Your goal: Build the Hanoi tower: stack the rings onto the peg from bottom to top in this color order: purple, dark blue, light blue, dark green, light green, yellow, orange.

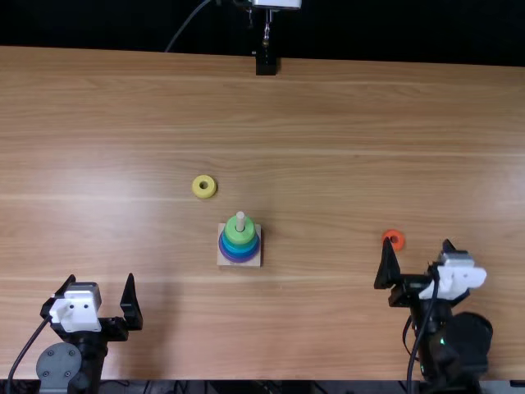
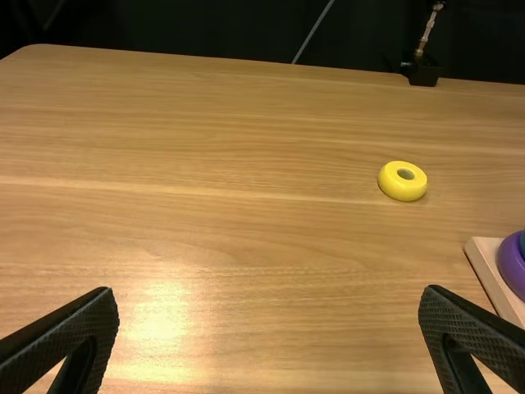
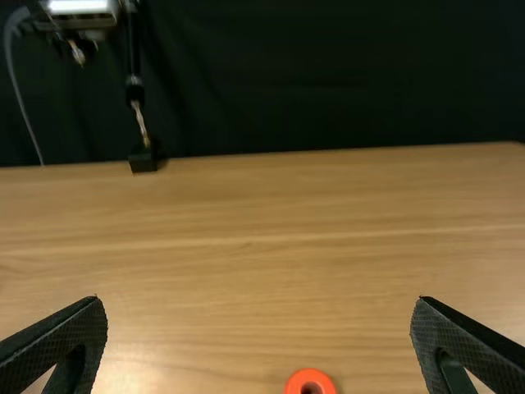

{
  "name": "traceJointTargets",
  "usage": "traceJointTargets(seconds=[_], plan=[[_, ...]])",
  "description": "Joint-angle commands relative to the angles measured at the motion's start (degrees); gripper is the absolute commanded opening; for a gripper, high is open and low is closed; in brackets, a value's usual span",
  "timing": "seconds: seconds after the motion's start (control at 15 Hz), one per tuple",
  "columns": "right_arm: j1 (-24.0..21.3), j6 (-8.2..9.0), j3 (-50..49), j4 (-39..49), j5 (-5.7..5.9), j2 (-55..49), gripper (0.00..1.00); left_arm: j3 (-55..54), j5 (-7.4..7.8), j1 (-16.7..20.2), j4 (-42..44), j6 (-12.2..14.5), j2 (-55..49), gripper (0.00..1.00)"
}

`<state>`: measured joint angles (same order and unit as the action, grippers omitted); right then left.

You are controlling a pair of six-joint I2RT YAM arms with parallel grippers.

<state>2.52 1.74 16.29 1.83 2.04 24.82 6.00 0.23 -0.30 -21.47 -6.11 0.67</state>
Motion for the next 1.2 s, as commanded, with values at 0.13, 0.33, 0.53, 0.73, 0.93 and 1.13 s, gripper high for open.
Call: traceJointTargets(seconds=[0.13, 0.33, 0.53, 0.73, 0.93, 1.13], plan=[[-3.8, -0.26, -8.3, 0.6, -0.88, -9.2, 1.00, -6.0, -0.12, 0.2, -4.5, 0.2, -0.7, 1.00], [-3.9, -0.37, -12.0, 0.2, -0.99, -13.7, 1.00, -6.0, -0.12, 0.2, -4.5, 0.2, -0.7, 1.00], [-4.0, -0.37, -15.0, -0.1, -0.88, -19.1, 1.00, -6.0, -0.12, 0.2, -4.5, 0.2, -0.7, 1.00], [-4.1, -0.16, -15.3, -8.0, -0.88, -23.0, 1.00, -6.0, -0.12, 0.2, -4.5, 0.2, -0.7, 1.00], [-4.1, -0.05, -15.3, -14.1, -0.99, -24.8, 1.00, -6.0, -0.12, 0.2, -4.5, 0.2, -0.7, 1.00], [-4.4, -0.05, -15.4, -17.4, -1.09, -24.8, 1.00, -6.0, -0.12, 0.2, -4.5, 0.2, -0.7, 1.00]])
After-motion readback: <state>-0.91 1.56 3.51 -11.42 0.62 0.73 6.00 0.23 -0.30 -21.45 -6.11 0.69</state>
